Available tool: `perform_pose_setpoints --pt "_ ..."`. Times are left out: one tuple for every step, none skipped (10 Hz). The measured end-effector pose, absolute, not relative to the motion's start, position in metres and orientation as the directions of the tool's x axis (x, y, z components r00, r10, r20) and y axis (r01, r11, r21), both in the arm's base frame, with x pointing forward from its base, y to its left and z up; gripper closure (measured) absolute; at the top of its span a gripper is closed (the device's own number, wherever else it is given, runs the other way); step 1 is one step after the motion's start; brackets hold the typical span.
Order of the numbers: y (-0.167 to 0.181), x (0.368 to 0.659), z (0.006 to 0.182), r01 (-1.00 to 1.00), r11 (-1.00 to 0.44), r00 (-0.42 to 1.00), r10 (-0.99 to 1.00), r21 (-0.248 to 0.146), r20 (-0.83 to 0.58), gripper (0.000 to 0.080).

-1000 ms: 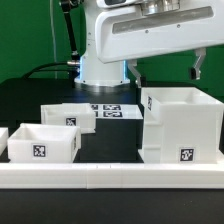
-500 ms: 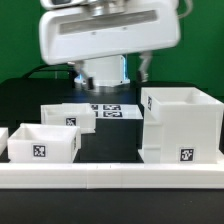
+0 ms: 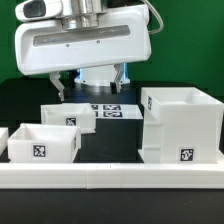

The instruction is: Assemble drawer

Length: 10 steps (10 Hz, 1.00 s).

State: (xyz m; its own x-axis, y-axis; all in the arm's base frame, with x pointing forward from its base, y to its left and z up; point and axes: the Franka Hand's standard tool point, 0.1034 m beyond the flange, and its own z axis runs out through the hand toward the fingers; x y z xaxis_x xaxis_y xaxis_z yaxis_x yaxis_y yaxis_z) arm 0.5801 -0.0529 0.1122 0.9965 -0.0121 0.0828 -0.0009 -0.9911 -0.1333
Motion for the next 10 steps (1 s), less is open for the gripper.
perform_pose_setpoints --pt "-0.056 0.578 0.11 -0.051 -0.993 0.996 -0.058 -0.107 0.071 0.015" --pt "-0.061 0.575 0.105 -0.058 -0.995 0.995 -0.065 -0.086 0.076 0.015" --pt "-0.068 0.571 0.098 -0.071 -0.995 0.994 -0.077 -0.076 0.082 0.015" --pt "-0.072 0.567 0.091 -0.078 -0.995 0.993 -0.084 -0.07 0.082 0.015" --pt "-0.077 0.566 0.082 -0.084 -0.995 0.991 -0.09 -0.059 0.096 0.015" --pt "-0.083 0.562 0.071 -0.087 -0.995 0.991 -0.092 -0.053 0.099 0.015" --pt "-0.087 0.558 0.059 -0.096 -0.994 0.99 -0.101 -0.049 0.103 0.015" --pt "-0.086 0.558 0.058 -0.095 -0.994 0.99 -0.099 -0.05 0.099 0.015" --pt "-0.086 0.558 0.058 -0.094 -0.994 0.99 -0.099 -0.05 0.099 0.015" --pt "-0.086 0.558 0.057 -0.094 -0.994 0.99 -0.099 -0.05 0.099 0.015"
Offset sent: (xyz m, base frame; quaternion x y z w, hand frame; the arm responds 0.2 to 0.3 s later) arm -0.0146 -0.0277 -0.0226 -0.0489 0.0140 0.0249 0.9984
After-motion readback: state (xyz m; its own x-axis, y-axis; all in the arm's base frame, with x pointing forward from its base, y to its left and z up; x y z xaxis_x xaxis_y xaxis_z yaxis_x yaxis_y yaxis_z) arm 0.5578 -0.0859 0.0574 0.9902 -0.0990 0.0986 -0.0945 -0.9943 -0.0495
